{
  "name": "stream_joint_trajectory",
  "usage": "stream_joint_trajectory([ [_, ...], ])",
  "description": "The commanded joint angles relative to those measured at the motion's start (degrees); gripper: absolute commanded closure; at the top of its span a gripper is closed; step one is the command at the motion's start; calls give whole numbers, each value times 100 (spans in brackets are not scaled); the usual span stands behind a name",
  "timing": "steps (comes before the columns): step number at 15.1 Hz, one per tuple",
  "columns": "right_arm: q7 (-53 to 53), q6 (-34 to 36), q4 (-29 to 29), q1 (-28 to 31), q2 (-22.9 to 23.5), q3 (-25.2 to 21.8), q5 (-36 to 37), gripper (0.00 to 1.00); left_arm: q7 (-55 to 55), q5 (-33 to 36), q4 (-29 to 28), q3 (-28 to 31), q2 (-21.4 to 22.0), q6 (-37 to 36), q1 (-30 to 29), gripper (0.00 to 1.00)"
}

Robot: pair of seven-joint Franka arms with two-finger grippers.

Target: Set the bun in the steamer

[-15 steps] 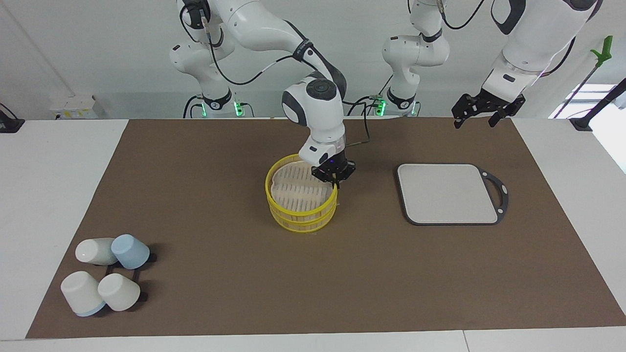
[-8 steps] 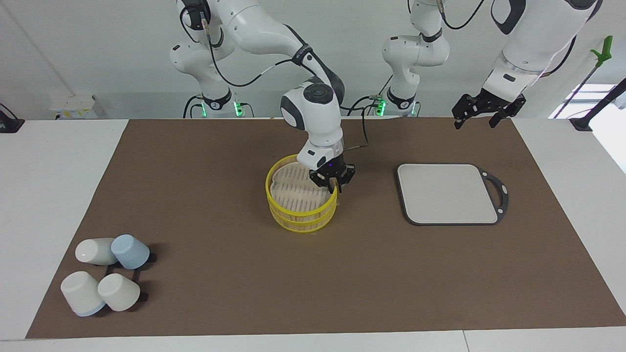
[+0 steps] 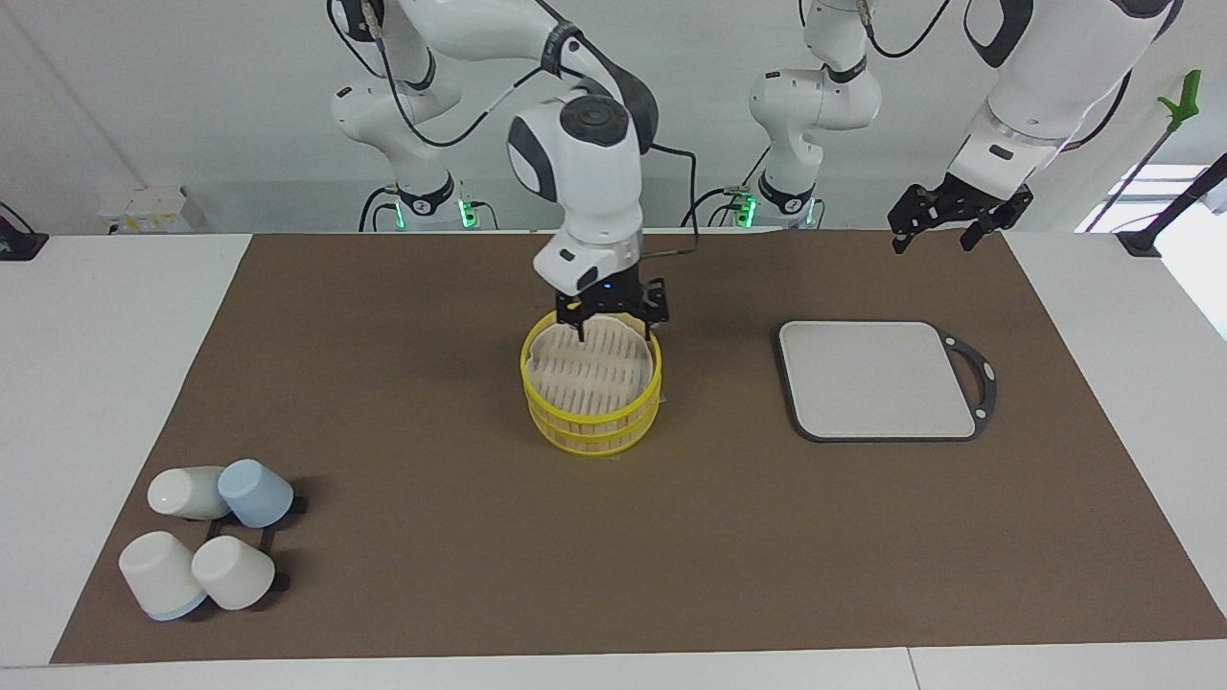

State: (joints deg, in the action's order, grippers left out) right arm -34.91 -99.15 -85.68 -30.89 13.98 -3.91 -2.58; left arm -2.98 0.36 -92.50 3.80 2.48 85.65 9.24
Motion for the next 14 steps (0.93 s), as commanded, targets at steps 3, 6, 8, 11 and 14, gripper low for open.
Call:
stream_joint_trajectory([
  [3, 1194, 1774, -370, 1267, -1229, 57, 29, 0, 105, -36, -5, -46, 68, 31, -97, 0],
  [6, 2337, 1943, -512, 2084, -1529, 153, 29, 0, 105, -36, -5, -46, 68, 31, -97, 0],
  [8, 2821, 1882, -503, 3161, -1529, 1026, 12, 0, 105, -36, -5, -46, 68, 31, -97, 0],
  [11, 2973, 1768, -503, 3537, -1538, 1410, 38, 0, 105, -45, 4, -46, 68, 31, -97, 0],
  [14, 2947, 1345, -494, 3187, -1389, 1149, 108, 0, 96, -45, 4, -46, 60, 31, -97, 0],
])
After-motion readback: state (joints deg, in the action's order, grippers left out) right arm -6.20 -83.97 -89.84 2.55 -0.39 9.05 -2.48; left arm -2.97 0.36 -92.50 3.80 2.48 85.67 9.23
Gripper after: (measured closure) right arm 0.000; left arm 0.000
